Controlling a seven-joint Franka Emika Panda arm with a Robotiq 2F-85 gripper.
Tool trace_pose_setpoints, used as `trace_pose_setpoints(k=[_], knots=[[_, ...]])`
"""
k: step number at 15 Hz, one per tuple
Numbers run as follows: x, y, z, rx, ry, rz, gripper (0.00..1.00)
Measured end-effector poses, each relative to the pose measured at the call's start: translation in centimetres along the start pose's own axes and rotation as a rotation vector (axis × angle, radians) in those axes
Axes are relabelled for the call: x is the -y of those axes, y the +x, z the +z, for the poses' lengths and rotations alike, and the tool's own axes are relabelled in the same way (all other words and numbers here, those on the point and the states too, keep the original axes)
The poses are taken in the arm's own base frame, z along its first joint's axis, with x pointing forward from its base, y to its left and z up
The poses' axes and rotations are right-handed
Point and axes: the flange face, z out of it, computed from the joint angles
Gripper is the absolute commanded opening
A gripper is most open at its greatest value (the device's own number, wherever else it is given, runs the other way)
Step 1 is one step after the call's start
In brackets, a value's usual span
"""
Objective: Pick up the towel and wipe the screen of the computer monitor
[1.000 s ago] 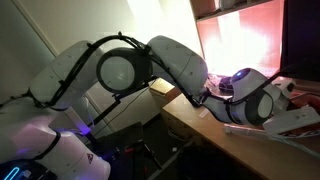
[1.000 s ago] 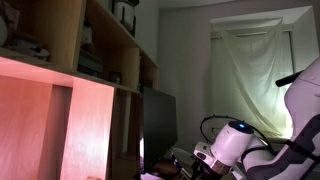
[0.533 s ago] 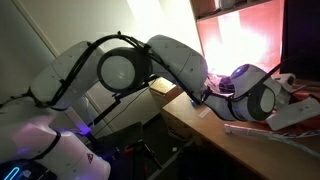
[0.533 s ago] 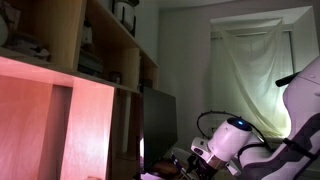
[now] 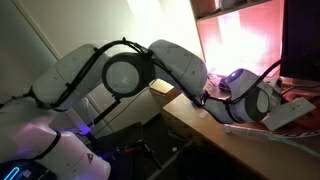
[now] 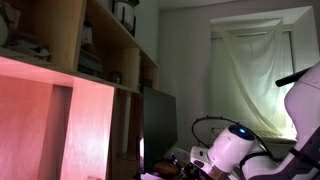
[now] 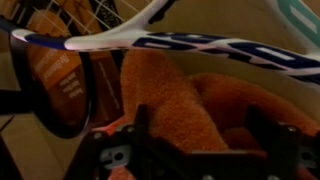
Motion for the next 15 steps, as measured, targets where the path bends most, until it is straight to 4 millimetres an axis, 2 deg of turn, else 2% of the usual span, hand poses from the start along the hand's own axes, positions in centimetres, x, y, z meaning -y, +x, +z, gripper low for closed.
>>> trace_pose_setpoints(k=[3,6,7,8,9,15], knots=[[1.4,0.7,0.6,-0.012,0.017,-0.061,1.0],[1.8,0.7,0.9,-0.013,0.016,-0.094,1.0],[1.7,0.6,1.0,-0.012,0.014,-0.095,0.75],[1.5,0.4,1.1,-0.009,0.009,-0.095,0.72],[1.3,0.2,1.3,-0.002,0.0,-0.099,0.65],[-0.1,-1.4,1.6,0.031,-0.039,-0.119,0.18]])
